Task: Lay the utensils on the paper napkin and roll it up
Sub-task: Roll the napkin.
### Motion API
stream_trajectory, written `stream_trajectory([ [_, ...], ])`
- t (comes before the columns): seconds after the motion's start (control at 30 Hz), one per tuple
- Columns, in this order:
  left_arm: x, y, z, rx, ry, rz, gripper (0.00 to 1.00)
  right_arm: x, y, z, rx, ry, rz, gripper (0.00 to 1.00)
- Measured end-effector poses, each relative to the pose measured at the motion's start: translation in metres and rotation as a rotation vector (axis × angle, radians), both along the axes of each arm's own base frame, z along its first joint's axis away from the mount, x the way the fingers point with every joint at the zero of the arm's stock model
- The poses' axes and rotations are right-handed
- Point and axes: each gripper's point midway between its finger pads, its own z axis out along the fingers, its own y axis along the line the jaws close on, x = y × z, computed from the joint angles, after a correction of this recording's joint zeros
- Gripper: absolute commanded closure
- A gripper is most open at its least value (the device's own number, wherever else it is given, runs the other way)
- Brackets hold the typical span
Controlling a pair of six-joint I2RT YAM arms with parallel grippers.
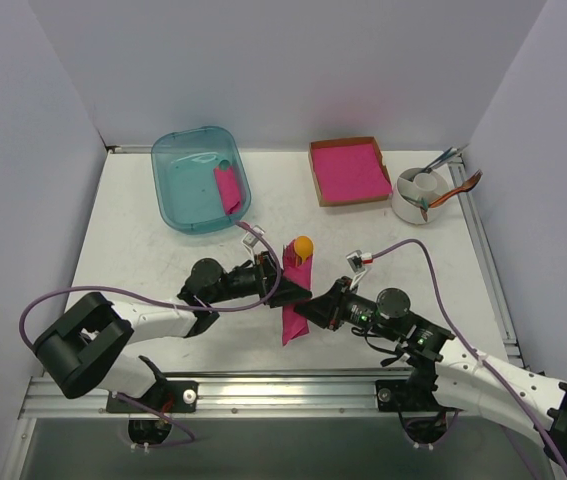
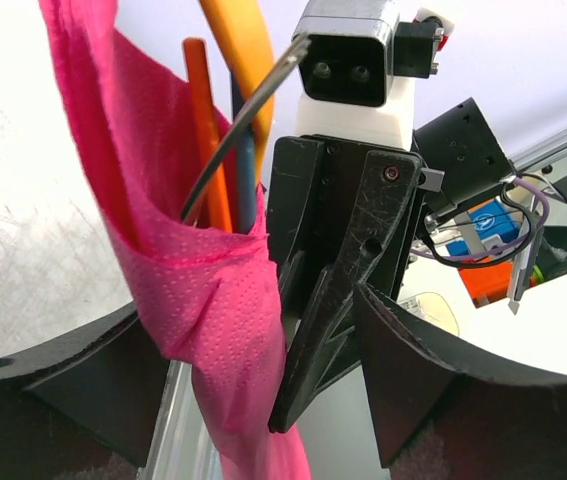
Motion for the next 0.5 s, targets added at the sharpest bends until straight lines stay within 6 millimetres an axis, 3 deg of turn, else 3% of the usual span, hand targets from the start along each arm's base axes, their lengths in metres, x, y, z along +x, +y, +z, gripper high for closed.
stream_trajectory([
  [0.1, 0.0, 0.0, 0.0, -0.002, 0.003, 0.002, 0.23, 0.0, 0.0, -0.002, -0.005, 0.003, 0.0, 1.0],
  [0.23, -0.001, 0.002, -0.002, 0.002, 0.007, 0.008, 0.16, 0.0, 0.0, -0.002, -0.005, 0.002, -0.001, 1.0],
  [0.5, -0.009, 0.011, -0.003, 0.003, -0.007, 0.014, 0.15, 0.003, -0.005, 0.004, 0.007, -0.013, -0.032, 1.0],
])
